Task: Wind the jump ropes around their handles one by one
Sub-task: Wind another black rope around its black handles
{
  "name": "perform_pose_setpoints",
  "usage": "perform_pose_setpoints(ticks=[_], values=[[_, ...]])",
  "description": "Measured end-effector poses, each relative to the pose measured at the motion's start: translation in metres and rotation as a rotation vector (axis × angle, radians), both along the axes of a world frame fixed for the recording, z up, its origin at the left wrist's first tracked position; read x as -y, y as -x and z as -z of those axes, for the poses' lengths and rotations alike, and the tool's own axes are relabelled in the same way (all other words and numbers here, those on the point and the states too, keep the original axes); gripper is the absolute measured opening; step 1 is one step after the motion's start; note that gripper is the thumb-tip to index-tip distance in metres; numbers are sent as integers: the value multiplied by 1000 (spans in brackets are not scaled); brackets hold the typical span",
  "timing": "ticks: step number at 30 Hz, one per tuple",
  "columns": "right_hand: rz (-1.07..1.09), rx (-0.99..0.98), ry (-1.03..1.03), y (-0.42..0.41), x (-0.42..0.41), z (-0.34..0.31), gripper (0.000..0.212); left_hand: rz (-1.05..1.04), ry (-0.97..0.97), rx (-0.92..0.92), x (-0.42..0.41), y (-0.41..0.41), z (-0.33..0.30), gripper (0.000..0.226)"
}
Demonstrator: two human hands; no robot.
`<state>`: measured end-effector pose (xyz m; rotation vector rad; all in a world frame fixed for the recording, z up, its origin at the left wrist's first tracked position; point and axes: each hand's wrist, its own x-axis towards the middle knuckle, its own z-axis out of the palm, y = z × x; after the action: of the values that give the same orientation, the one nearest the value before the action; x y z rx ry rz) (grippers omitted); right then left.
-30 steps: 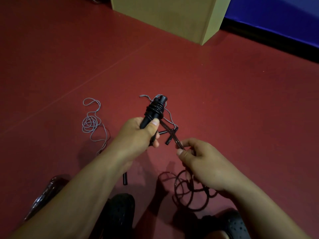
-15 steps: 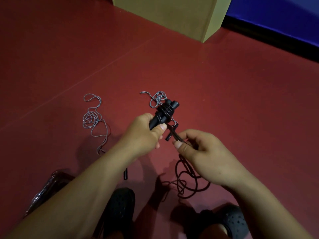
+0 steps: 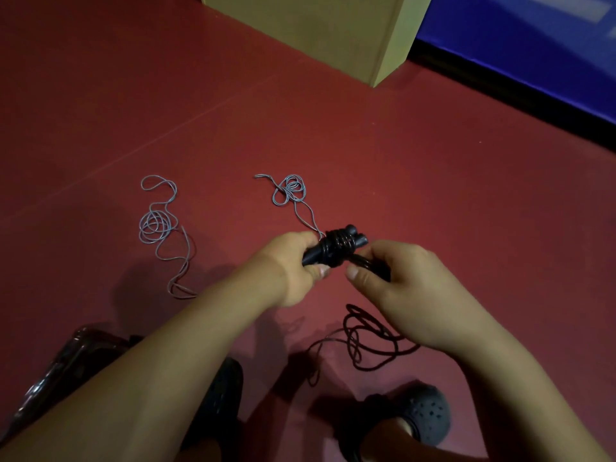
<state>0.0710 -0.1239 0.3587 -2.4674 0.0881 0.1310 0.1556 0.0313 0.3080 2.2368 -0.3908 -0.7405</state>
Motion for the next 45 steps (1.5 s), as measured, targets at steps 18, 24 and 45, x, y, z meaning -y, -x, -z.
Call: perform_pose_setpoints(ticks=[18,24,45], values=[[183,230,58,1,7,29,11,192,-74,10,2,34,-14,11],[339,125,-90,7,18,16,30,220,-1,-102,-12,51,-24,7],[417,-143,-824,-20,-23,41,18,-127,567,-280,-33,34,-38,10]])
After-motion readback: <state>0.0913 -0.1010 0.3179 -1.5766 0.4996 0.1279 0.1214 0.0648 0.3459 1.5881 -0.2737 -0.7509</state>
